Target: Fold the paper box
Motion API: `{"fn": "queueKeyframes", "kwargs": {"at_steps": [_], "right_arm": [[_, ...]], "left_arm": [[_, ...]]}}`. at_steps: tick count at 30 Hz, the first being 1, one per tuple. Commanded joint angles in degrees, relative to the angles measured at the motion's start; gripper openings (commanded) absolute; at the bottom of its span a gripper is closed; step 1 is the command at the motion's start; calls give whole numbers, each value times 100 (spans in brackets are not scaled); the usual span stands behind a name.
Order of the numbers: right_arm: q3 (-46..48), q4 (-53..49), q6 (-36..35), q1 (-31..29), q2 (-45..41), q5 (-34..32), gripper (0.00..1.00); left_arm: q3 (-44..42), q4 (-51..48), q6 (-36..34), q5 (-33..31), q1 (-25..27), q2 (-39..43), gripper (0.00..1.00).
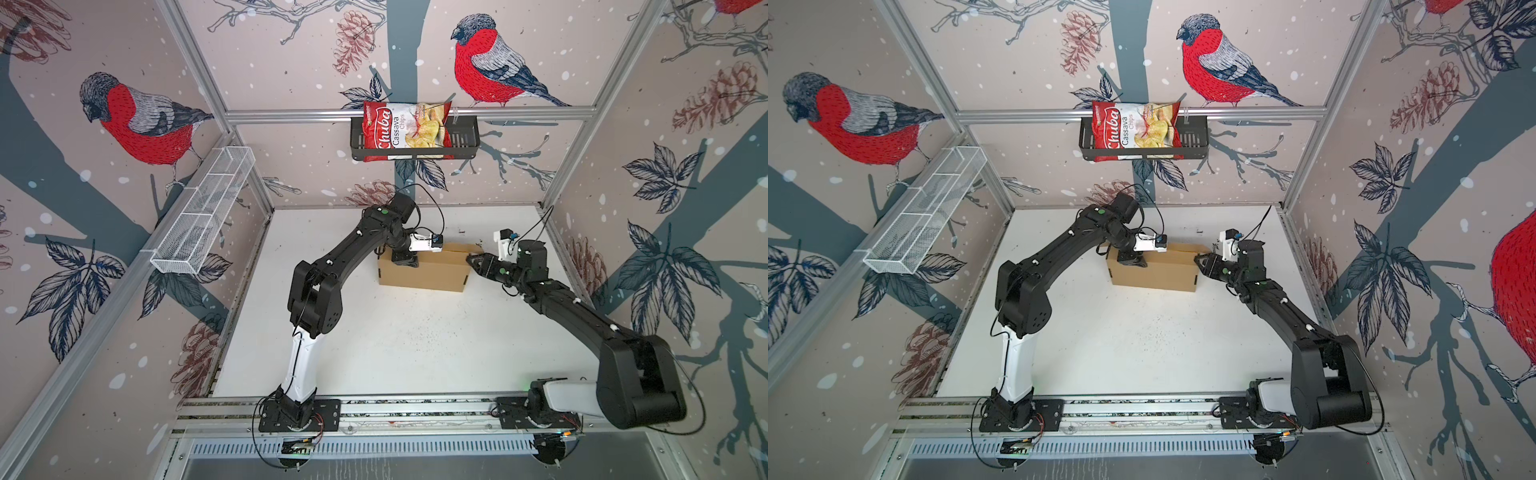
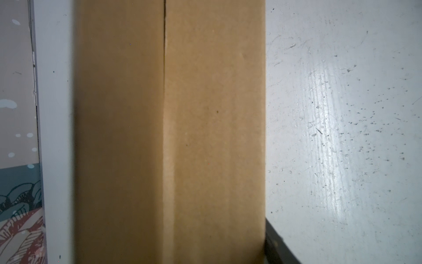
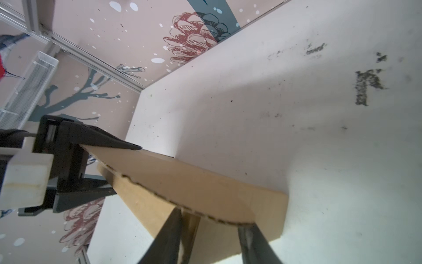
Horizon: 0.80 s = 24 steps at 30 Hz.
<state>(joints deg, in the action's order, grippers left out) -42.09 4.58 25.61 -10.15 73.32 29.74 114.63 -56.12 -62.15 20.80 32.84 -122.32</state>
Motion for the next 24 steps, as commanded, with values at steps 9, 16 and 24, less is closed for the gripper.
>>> {"fn": "queueKeyframes", "kwargs": {"at_steps": [9, 16, 24], "right_arm": [[-1205, -1907, -3610, -598, -775, -2324, 68], [-1855, -2272, -3827, -951, 112, -2692, 61], [-2405, -2733, -3668, -1063, 760, -2682, 34]], "left_arm": [[-159, -479, -109, 0, -68, -172, 50], [-117, -470, -139, 56, -82, -204, 50], [-125, -468, -149, 31, -78, -178, 50]]}}
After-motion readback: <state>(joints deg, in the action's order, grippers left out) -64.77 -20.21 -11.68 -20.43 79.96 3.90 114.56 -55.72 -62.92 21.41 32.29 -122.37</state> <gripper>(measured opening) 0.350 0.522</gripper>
